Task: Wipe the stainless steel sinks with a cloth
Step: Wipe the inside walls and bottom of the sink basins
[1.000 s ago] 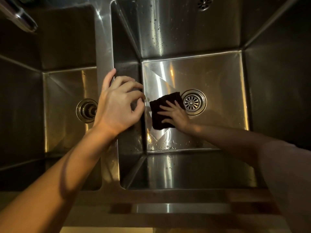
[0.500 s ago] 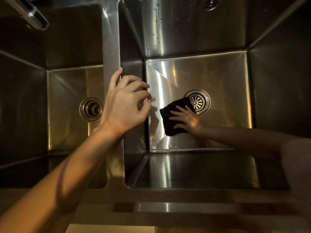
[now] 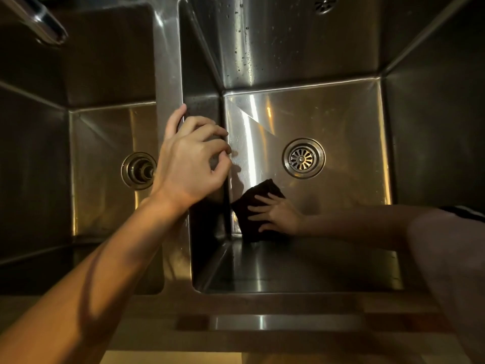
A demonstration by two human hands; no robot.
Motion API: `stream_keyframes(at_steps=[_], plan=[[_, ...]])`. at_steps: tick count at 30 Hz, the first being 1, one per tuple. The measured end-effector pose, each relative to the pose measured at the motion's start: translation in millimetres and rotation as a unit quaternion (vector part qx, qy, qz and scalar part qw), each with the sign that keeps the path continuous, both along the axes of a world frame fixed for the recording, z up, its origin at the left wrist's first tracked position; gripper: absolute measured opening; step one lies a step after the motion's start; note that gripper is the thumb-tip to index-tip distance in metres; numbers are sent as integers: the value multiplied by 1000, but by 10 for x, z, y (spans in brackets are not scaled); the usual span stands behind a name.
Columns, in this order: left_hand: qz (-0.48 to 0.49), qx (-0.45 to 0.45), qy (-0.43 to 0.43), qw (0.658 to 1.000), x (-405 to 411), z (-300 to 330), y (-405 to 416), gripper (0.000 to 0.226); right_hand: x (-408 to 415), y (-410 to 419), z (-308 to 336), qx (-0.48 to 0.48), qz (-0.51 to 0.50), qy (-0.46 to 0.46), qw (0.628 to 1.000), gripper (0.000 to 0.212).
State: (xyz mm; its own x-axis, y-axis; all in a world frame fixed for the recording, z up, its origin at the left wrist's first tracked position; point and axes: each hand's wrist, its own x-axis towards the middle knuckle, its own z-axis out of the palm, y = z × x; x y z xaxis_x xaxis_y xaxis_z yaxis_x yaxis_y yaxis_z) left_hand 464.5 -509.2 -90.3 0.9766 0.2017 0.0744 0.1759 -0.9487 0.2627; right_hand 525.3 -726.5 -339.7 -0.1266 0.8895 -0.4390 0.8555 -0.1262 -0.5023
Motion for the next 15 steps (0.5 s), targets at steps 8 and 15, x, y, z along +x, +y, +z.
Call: stream_keyframes(at_steps=[8, 15], plan=[[-4, -5, 3, 1000, -2, 3, 1, 24, 575, -53, 47, -2, -174, -12, 985, 47], [0, 5, 0, 1000, -5, -30, 5, 26, -68, 475, 10, 9, -217, -5, 976, 47]])
